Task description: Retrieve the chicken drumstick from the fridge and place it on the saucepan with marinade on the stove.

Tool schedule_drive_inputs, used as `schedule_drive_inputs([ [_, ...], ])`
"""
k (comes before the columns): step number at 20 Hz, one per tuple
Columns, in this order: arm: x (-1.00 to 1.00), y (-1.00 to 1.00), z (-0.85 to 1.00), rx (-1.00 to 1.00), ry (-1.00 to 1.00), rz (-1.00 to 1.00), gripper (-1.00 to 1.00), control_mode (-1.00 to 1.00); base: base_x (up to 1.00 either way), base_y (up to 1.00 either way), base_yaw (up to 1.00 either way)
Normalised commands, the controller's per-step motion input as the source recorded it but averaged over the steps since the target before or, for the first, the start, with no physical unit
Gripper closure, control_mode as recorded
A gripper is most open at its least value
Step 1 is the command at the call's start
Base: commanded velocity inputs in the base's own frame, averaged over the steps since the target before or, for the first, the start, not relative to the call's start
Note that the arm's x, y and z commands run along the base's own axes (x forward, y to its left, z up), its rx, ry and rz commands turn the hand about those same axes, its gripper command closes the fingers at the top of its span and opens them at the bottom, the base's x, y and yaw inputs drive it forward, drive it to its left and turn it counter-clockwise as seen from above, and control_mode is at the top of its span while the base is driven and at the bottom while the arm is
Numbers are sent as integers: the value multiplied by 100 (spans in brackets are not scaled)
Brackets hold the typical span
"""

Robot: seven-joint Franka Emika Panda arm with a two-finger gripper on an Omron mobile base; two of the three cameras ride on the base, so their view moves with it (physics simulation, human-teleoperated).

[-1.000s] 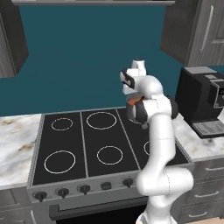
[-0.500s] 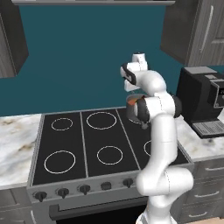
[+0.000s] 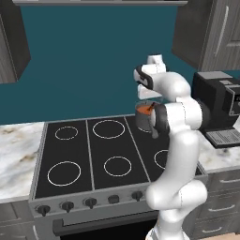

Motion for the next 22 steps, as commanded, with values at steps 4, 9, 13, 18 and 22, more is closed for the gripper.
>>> schedule_drive_inputs([
  [4, -100, 0, 0, 0, 0, -19, -100, -100, 0, 0, 0],
  [9, -100, 0, 18, 0, -1, -16, -100, -100, 0, 0, 0],
  [13, -100, 0, 18, 0, -3, -13, -100, -100, 0, 0, 0],
  [18, -100, 0, 0, 0, -3, -15, -100, -100, 0, 0, 0],
  [22, -100, 0, -1, 0, -10, -15, -100, -100, 0, 0, 0],
])
